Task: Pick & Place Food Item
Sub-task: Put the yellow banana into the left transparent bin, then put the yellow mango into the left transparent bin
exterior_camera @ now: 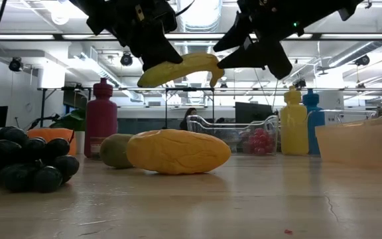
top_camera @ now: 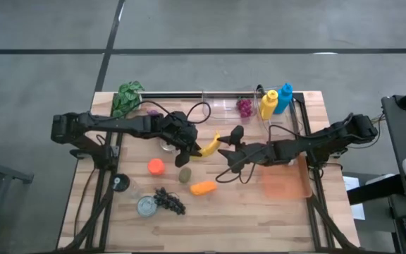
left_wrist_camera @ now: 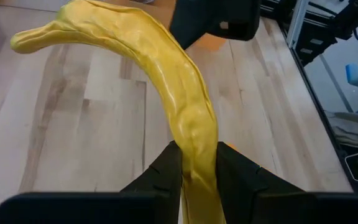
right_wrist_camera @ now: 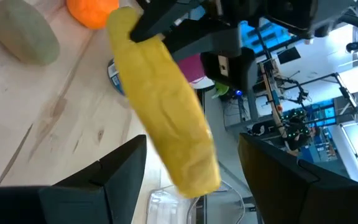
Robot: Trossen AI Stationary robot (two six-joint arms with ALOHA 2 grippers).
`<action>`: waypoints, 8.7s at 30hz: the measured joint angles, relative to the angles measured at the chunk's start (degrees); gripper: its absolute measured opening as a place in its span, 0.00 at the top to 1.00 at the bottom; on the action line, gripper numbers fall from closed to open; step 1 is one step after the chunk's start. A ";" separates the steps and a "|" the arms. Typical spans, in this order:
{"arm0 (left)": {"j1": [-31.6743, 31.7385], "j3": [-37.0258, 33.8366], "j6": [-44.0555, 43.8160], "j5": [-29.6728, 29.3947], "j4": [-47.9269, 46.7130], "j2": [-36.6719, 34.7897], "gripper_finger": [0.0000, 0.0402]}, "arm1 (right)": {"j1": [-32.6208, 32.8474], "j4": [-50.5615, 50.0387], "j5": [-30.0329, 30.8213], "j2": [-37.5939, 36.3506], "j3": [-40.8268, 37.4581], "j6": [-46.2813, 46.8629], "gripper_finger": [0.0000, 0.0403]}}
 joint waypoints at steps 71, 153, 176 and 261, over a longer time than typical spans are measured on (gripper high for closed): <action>-2.95 0.00 4.37 -0.04 3.21 -0.07 0.77 | -0.06 -0.42 -3.63 0.26 0.11 0.24 0.73; -3.02 0.11 17.92 -1.29 -12.97 -18.01 0.35 | -40.66 -14.19 -20.30 -0.17 2.62 30.25 0.74; -3.02 0.11 17.86 -1.29 -12.79 -17.99 0.33 | -43.64 -10.24 -21.00 12.74 3.47 31.41 0.74; -3.04 -0.90 20.83 -1.07 -12.49 -17.97 0.35 | 0.77 -11.15 -33.92 14.35 7.95 43.45 0.50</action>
